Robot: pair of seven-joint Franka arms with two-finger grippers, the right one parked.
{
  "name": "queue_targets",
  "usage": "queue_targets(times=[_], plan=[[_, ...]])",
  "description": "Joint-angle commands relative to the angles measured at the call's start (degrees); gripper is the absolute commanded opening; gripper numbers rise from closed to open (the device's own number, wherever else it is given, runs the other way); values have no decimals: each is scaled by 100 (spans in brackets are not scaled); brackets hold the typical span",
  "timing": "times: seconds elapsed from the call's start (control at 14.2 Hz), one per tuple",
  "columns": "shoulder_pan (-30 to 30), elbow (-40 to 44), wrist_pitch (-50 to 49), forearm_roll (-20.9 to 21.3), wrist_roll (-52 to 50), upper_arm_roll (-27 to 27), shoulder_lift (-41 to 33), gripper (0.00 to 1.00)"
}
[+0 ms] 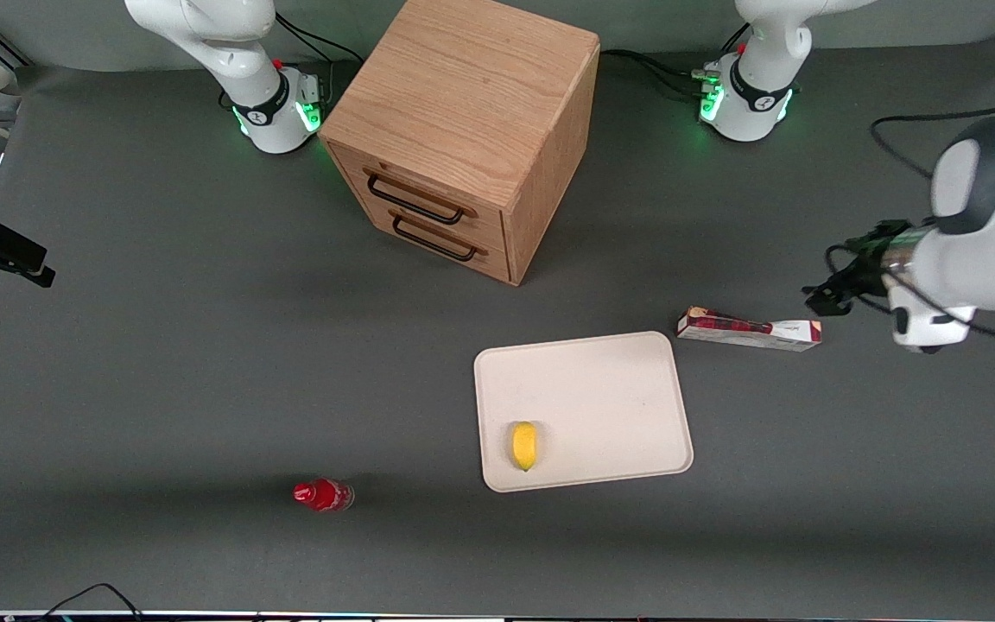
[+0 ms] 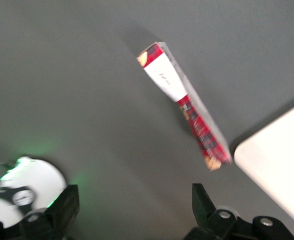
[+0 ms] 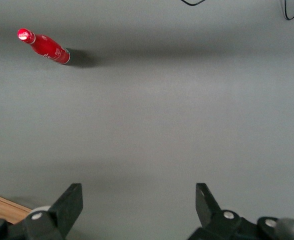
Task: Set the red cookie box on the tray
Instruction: 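Lower the open left gripper over the red-and-white cookie box, then close the left gripper on the cookie box's white end and lift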
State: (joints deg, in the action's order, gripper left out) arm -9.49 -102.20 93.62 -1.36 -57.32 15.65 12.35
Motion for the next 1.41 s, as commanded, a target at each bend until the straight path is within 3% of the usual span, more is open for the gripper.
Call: queue_targets(times=[0.0,0.28,0.77,0.92,0.99,1.13,1.2,1.34], plan=[[-9,-975,1180,21,-481,0,-136,100],[-1,-2179,3104,144,-490,0,-48,100],[8,-2418,4523,231,-719,0,522,100],[8,-2568,4691,433,-858,0,593,78],[17,-2603,4683,600,-938,0,646,58],[8,-2621,4674,689,-1044,0,664,9],[8,-2612,4631,689,-1044,0,655,0],[8,-2577,4560,689,-1044,0,620,0]])
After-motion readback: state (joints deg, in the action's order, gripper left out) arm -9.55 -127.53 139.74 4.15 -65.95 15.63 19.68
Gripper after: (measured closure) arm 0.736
